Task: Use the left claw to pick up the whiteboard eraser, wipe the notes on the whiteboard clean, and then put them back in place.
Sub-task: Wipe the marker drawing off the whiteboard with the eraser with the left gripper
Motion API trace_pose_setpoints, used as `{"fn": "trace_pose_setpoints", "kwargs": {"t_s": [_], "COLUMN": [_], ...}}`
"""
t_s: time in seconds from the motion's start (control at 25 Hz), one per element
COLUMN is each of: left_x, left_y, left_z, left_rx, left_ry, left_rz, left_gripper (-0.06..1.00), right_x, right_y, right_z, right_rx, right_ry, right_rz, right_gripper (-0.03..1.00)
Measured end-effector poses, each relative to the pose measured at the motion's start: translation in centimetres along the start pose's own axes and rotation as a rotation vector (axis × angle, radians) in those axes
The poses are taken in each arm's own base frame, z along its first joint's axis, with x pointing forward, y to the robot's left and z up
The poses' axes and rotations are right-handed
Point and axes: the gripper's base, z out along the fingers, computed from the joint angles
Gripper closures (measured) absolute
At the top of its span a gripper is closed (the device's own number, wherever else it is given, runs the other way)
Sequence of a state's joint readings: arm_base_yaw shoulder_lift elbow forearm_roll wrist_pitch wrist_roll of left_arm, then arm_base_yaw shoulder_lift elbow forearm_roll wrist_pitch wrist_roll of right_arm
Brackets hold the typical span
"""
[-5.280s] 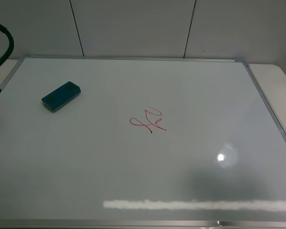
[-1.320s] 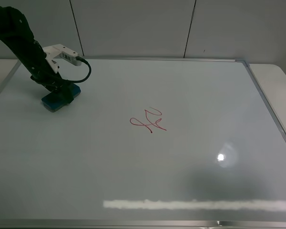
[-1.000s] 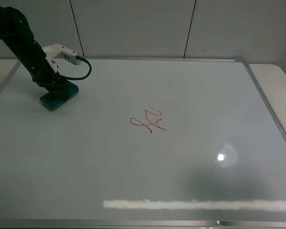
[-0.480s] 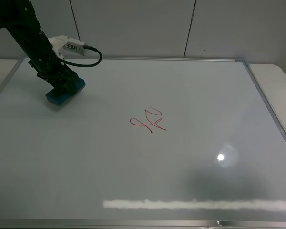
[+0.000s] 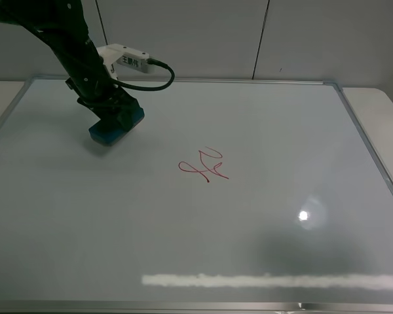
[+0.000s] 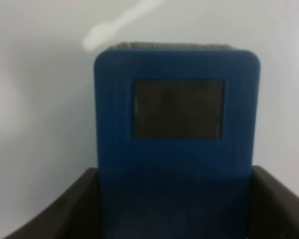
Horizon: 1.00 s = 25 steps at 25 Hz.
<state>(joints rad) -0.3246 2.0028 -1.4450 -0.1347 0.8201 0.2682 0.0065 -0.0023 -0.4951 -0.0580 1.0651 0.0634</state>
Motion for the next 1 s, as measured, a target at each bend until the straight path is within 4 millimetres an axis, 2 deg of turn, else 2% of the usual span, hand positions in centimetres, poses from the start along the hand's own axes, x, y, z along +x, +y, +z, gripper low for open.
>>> {"fn": "trace_pose_setpoints", "kwargs": {"t_s": [0.04,0.12,0.16,0.24,0.4,0.64,0.84,1.0], "left_x": [0.0,-0.5,-0.5,-0.8,-1.1,-0.5,-0.4,-0.8], "left_y": [0.0,-1.9,-1.9,-3.4,-4.7,-5.0,-5.5,-6.6], "left_z": [0.0,0.2,0.2,0.3,0.6,4.1,5.8,5.8], "left_rx": [0.000,0.009,0.009,0.023,0.055,0.080,0.091,0.105], "left_ry": [0.000,-0.019,-0.019,-0.043,-0.063,0.011,0.025,-0.017], "left_rz": [0.000,0.003,0.003,0.001,-0.016,-0.037,-0.043,-0.043], "left_gripper": [0.39,0.39,0.39,0.39,0.39,0.39,0.39,0.39], "right_x": [0.0,0.0,0.0,0.0,0.0,0.0,0.0,0.0], "right_y": [0.0,0.0,0.0,0.0,0.0,0.0,0.0,0.0], "right_z": [0.0,0.0,0.0,0.0,0.0,0.0,0.0,0.0], "right_rx": [0.000,0.000,0.000,0.000,0.000,0.000,0.000,0.000], "right_ry": [0.000,0.000,0.000,0.000,0.000,0.000,0.000,0.000], "right_rz": [0.000,0.000,0.000,0.000,0.000,0.000,0.000,0.000], "right_gripper": [-0.02,-0.02,-0.02,-0.02,-0.02,-0.02,-0.02,-0.02]}}
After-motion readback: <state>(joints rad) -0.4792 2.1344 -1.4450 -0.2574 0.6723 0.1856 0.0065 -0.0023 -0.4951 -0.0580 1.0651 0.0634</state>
